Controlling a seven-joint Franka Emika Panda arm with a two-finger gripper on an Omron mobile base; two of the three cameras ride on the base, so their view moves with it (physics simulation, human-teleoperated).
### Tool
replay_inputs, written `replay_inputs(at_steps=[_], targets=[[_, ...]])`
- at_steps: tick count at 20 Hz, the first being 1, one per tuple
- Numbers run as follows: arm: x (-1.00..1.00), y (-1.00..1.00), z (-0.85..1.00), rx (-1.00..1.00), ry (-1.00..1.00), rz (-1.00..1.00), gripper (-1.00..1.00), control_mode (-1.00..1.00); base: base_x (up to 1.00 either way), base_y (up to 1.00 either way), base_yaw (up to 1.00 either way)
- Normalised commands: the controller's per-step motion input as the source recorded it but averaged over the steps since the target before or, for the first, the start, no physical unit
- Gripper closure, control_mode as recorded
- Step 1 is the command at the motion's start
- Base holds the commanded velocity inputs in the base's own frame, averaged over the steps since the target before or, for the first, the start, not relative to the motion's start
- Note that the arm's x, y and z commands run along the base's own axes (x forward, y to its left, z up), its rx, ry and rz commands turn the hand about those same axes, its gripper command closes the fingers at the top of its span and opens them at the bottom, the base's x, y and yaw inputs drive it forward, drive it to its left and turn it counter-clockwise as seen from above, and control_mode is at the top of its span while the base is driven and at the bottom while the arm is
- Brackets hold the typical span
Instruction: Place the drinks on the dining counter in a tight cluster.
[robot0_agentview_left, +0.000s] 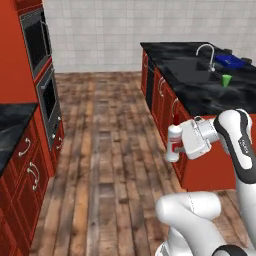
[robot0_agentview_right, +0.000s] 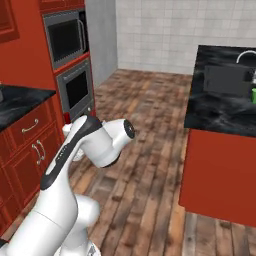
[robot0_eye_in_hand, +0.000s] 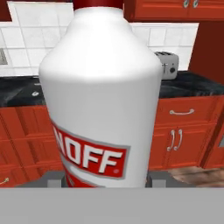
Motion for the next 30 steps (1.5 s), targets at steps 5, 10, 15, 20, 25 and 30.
replay_inputs(at_steps=[5,10,15,20,25,30], targets=[[0.0,0.0,0.0,0.0,0.0,0.0,1.0,1.0,0.17,-1.0,0.03],[0.0,0.0,0.0,0.0,0.0,0.0,1.0,1.0,0.0,-1.0,-0.02],[0.0,0.0,0.0,0.0,0.0,0.0,1.0,1.0,0.15,-1.0,-0.1],[0.0,0.0,0.0,0.0,0.0,0.0,1.0,1.0,0.43,-1.0,-0.05],[0.0,0.0,0.0,0.0,0.0,0.0,1.0,1.0,0.32,-1.0,0.0],[0.0,0.0,0.0,0.0,0.0,0.0,1.0,1.0,0.45,-1.0,0.0]])
